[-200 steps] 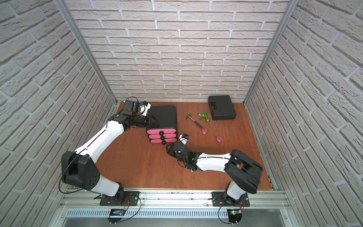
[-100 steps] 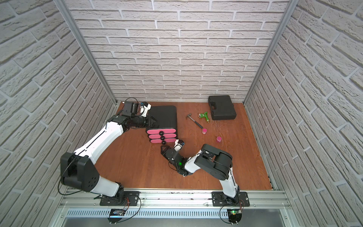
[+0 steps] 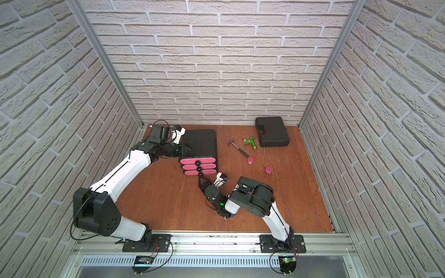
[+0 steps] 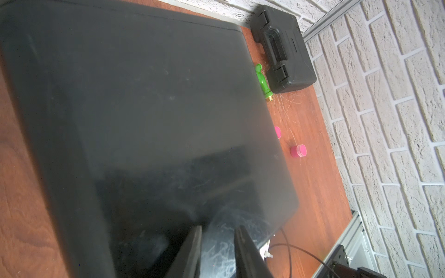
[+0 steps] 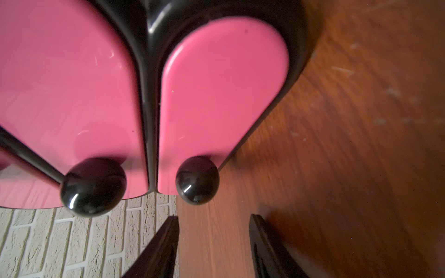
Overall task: Put the paint cans in the drawer according to color
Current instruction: Open the drawer in the storage box.
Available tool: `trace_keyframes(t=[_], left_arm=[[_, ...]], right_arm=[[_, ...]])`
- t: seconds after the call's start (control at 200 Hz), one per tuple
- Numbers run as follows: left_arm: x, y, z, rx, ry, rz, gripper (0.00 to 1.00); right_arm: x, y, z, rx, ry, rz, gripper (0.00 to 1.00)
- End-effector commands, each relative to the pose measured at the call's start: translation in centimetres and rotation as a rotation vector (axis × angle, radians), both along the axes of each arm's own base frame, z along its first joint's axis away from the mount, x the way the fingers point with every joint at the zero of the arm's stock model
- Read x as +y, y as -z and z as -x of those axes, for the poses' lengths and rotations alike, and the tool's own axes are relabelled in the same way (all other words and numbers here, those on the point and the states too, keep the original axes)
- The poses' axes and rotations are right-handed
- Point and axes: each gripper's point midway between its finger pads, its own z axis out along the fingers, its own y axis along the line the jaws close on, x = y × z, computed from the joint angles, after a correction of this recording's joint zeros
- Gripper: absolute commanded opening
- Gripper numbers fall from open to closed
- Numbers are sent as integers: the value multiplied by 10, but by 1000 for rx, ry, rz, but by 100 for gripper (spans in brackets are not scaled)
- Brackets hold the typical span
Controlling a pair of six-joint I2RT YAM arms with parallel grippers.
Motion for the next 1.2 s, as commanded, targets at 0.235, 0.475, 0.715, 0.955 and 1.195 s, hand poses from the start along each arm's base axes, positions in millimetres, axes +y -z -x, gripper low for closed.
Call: trace_keyframes(t=[0.235,0.475,0.715,0.955,1.195], left_arm=[[30,89,57,365,-30,-175,29],[32,91,58,372,-33,-177,29],[32,95,60,383,-30,-181,29],[33,96,61,388,-28,-183,29],[33,98,61,391,-31,-187,29]], right_arm=[[-8,23,-8,20,34,24,51],[-3,23,-23,18,35,17,50],[-4,26,-27,23,44,23,46],[-2,23,-29,18,38,30,32],[-6,24,-26,21,29,43,27]])
